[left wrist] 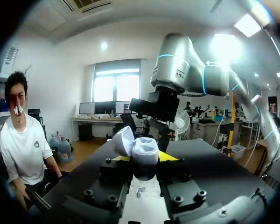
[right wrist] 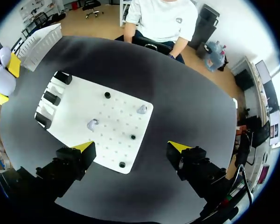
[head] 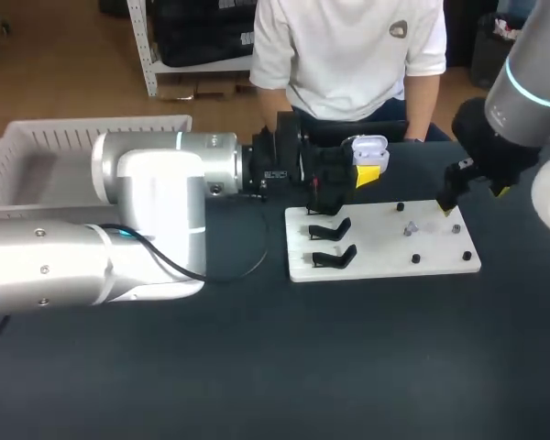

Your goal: Pick up each earbud case from the left stands, insert the matching earbuds, close the lid, and place the case in the box.

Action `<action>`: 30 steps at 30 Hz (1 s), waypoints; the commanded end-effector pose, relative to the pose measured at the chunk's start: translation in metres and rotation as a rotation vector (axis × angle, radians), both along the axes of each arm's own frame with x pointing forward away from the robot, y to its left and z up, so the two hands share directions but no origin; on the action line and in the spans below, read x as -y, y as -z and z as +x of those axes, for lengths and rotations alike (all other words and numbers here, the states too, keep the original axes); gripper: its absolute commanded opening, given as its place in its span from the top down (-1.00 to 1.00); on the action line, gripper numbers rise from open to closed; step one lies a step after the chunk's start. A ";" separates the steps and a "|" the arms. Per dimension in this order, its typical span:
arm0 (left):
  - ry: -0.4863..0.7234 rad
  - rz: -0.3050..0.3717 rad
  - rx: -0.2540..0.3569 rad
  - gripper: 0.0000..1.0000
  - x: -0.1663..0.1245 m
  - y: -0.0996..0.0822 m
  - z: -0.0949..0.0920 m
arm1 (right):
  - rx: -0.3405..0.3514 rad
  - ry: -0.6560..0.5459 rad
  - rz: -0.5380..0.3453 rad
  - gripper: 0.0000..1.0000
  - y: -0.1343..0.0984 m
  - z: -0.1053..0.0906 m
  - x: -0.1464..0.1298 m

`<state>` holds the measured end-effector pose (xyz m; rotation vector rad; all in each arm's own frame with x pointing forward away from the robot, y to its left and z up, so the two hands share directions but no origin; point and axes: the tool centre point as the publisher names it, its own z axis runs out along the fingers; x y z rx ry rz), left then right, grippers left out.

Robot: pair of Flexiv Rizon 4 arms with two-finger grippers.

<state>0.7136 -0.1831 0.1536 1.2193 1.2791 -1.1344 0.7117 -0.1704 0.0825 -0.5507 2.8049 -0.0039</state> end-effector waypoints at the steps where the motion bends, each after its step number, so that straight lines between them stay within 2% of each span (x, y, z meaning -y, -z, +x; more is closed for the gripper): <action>1: 0.000 -0.003 0.001 1.00 0.000 0.001 0.001 | -0.040 0.029 -0.050 -1.00 0.012 0.022 -0.009; 9: 0.000 -0.003 0.001 1.00 0.000 0.001 0.001 | -0.050 0.044 -0.136 -1.00 0.022 0.034 -0.012; 13: 0.000 -0.003 0.001 1.00 0.000 0.001 0.001 | -0.047 0.051 -0.134 -1.00 0.024 0.041 -0.008; 22: 0.000 -0.003 0.001 1.00 0.000 0.001 0.001 | -0.060 0.060 -0.181 -0.99 0.030 0.043 -0.006; 23: 0.000 -0.003 0.001 1.00 0.000 0.001 0.001 | -0.061 0.060 -0.184 -0.89 0.031 0.043 -0.006; 27: 0.000 -0.003 0.001 1.00 0.000 0.001 0.001 | -0.058 0.062 -0.203 -0.72 0.036 0.044 -0.007; 28: 0.000 -0.003 0.001 1.00 0.000 0.001 0.001 | -0.058 0.067 -0.202 -0.55 0.038 0.045 -0.006; 30: 0.000 -0.003 0.001 1.00 0.000 0.001 0.001 | -0.062 0.076 -0.200 -0.35 0.041 0.047 -0.006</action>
